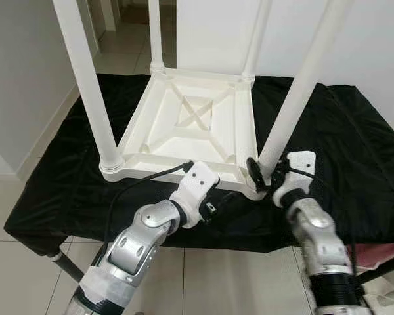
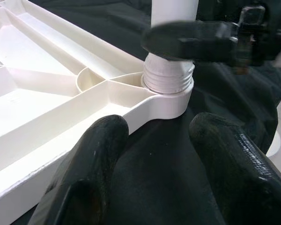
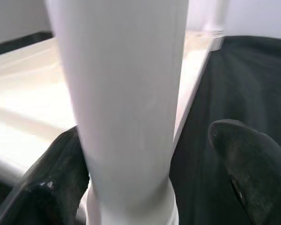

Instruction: Building children table

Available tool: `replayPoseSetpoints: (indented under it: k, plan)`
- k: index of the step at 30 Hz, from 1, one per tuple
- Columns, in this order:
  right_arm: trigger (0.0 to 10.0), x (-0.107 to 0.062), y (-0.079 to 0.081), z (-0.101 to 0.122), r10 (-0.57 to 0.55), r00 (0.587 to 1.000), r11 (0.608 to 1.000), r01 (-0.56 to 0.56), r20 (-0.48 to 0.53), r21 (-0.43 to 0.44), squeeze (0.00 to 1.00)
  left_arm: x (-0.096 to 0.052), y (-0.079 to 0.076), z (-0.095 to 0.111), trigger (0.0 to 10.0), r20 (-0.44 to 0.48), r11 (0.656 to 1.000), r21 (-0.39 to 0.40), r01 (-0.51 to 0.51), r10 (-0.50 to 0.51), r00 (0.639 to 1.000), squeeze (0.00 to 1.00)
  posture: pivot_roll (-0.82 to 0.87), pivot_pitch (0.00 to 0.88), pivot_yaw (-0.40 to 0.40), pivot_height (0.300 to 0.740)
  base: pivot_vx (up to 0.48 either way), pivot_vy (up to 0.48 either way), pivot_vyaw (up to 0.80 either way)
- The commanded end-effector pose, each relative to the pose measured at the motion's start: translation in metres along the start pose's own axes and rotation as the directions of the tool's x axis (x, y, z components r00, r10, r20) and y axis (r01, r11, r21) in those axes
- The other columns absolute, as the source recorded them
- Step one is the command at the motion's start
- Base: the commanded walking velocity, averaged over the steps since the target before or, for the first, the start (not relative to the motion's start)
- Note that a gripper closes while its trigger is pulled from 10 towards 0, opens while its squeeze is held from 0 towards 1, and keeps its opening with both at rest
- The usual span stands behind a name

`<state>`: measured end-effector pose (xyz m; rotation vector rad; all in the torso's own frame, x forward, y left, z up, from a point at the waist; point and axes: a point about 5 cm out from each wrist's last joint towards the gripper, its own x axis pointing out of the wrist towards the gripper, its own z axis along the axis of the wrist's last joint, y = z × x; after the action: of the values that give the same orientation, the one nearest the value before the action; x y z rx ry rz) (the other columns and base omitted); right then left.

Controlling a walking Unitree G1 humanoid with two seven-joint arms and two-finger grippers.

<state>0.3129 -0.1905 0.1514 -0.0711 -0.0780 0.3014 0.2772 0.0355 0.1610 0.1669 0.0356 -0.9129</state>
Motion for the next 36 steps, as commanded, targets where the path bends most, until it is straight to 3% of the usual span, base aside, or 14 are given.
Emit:
replayPoseSetpoints:
  k: [1, 11, 13, 15, 17, 19, 20, 21, 22, 26, 27, 34, 35, 36]
  plan:
    - [10.0, 0.003, -0.003, 0.0, 0.075, 0.997, 0.996, -0.075, -0.004, -0.041, 0.0, 0.0, -0.003, -0.003, 10.0, -0.009, 1.0, 0.009, 0.018, -0.018, 1.0, 0.0, -0.04, 0.012, -0.039, 0.74, 0.0, 0.0, 0.0]
    - [10.0, 0.011, -0.016, 0.003, 0.22, 0.975, 0.969, -0.223, -0.042, -0.107, 0.0, 0.002, -0.003, -0.002, 10.0, -0.006, 1.0, 0.01, 0.019, -0.019, 1.0, 0.0, -0.04, 0.009, -0.036, 0.74, 0.0, 0.0, 0.0]
    - [10.0, 0.016, -0.013, 0.001, 0.31, 0.947, 0.939, -0.318, -0.082, -0.129, 0.0, 0.002, -0.003, -0.002, 10.0, -0.004, 1.0, 0.01, 0.023, -0.023, 1.0, 0.0, -0.04, 0.009, -0.033, 0.74, 0.0, 0.0, 0.0]
    - [10.0, 0.02, -0.012, -0.001, 0.333, 0.938, 0.928, -0.344, -0.1, -0.142, 0.0, 0.003, -0.003, -0.001, 10.0, -0.004, 1.0, 0.011, 0.025, -0.025, 1.0, 0.0, -0.04, 0.01, -0.032, 0.74, 0.0, 0.0, 0.0]
    - [7.0, 0.024, -0.012, -0.003, 0.335, 0.935, 0.923, -0.351, -0.116, -0.16, 0.0, 0.003, -0.003, -0.001, 10.0, -0.003, 1.0, 0.011, 0.025, -0.025, 1.0, 0.0, -0.04, 0.012, -0.032, 0.74, 0.0, 0.0, 0.0]
    - [7.0, 0.025, -0.012, -0.003, 0.336, 0.934, 0.921, -0.353, -0.121, -0.164, 0.0, 0.003, -0.003, -0.001, 10.0, -0.003, 1.0, 0.011, 0.025, -0.025, 1.0, 0.0, -0.04, 0.012, -0.032, 0.74, 0.0, 0.0, 0.0]
    - [3.4, 0.027, -0.013, -0.005, 0.343, 0.931, 0.918, -0.36, -0.126, -0.166, 0.0, 0.003, -0.003, -0.001, 10.0, -0.003, 1.0, 0.011, 0.023, -0.023, 1.0, 0.0, -0.04, 0.015, -0.036, 0.74, 0.0, 0.0, 0.0]
    - [3.4, 0.027, -0.013, -0.005, 0.343, 0.931, 0.918, -0.36, -0.126, -0.166, 0.0, 0.003, -0.003, -0.001, 10.0, -0.003, 1.0, 0.011, 0.023, -0.023, 1.0, 0.0, -0.04, 0.015, -0.036, 0.74, 0.0, 0.0, 0.0]
    - [1.0, 0.028, -0.013, -0.006, 0.351, 0.927, 0.914, -0.37, -0.132, -0.165, 0.0, 0.003, -0.003, -0.001, 10.0, -0.003, 1.0, 0.011, 0.022, -0.021, 1.0, 0.0, -0.04, 0.015, -0.036, 0.74, 0.0, 0.0, 0.0]
    - [1.0, 0.029, -0.013, -0.008, 0.369, 0.918, 0.906, -0.39, -0.141, -0.166, 0.0, 0.003, -0.003, 0.0, 10.0, -0.002, 1.0, 0.011, 0.018, -0.018, 1.0, 0.0, -0.03, 0.019, -0.039, 0.74, 0.0, 0.0, 0.0]
    - [0.0, 0.03, -0.014, -0.009, 0.365, 0.918, 0.906, -0.388, -0.153, -0.169, 0.0, 0.002, -0.002, -0.001, 10.0, -0.003, 1.0, 0.01, 0.011, -0.011, 1.0, 0.0, -0.02, 0.025, -0.045, 0.74, 0.0, 0.0, 0.0]
    - [0.0, 0.031, -0.016, -0.013, 0.364, 0.917, 0.908, -0.388, -0.161, -0.16, 0.0, 0.0, 0.0, 0.0, 10.0, -0.003, 1.0, 0.007, -0.004, 0.004, 1.0, 0.0, -0.02, 0.036, -0.045, 0.74, 0.0, 0.0, 0.0]
    - [3.1, 0.031, -0.016, -0.013, 0.359, 0.92, 0.91, -0.383, -0.158, -0.161, 0.0, -0.001, 0.0, 0.0, 10.0, -0.004, 1.0, 0.008, -0.003, 0.003, 1.0, 0.0, -0.02, 0.043, -0.043, 0.74, 0.0, 0.0, 0.0]
    - [10.0, 0.031, -0.016, -0.013, 0.35, 0.925, 0.916, -0.371, -0.15, -0.153, 0.0, -0.001, 0.001, 0.0, 10.0, -0.004, 1.0, 0.009, -0.004, 0.004, 1.0, 0.0, -0.02, 0.047, -0.041, 0.74, 0.0, 0.0, 0.0]
